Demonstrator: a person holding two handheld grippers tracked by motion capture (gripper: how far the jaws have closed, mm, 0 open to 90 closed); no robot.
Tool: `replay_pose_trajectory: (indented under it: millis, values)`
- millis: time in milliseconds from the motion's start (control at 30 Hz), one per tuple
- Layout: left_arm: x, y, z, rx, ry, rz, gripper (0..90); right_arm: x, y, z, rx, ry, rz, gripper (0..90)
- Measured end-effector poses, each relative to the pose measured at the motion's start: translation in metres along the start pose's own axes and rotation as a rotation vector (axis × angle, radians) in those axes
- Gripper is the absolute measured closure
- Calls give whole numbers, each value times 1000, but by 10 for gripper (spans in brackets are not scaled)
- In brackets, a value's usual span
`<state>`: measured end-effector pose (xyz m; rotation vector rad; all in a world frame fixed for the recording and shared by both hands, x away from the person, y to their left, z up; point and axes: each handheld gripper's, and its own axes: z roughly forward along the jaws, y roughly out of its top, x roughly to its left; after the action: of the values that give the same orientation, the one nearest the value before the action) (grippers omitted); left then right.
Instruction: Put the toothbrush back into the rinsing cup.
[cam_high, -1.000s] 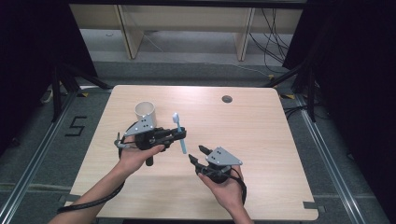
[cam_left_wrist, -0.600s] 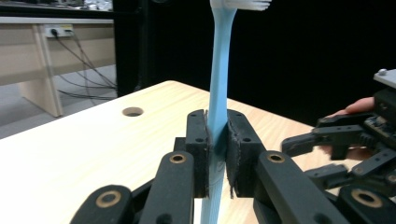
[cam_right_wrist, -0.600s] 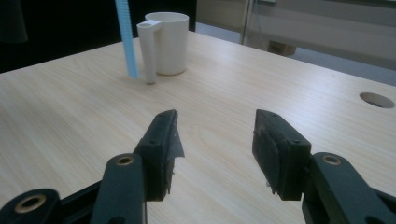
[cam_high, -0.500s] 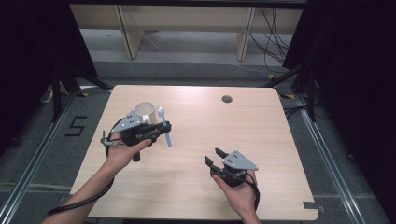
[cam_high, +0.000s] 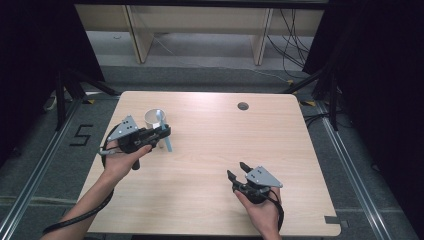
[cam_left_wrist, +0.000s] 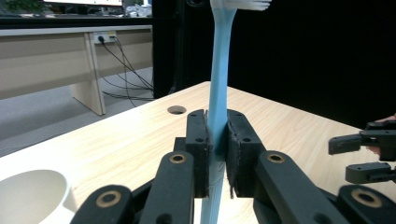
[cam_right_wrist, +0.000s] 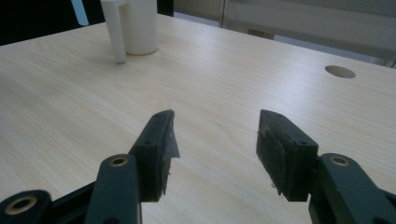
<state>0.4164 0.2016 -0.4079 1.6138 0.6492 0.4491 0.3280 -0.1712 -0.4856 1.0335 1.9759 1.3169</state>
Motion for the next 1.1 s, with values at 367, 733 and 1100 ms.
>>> replay_pose_trajectory:
  millis: [367, 733, 1100]
  values:
    - [12, 5, -13, -26, 64, 4, 804, -6, -10, -6, 4, -48, 26, 466]
    - [21, 16, -15, -28, 107, 19, 804, -11, -17, -7, 6, -77, 11, 460]
    - [30, 18, -13, -38, 141, 36, 805, -12, -17, -7, 15, -85, 32, 461]
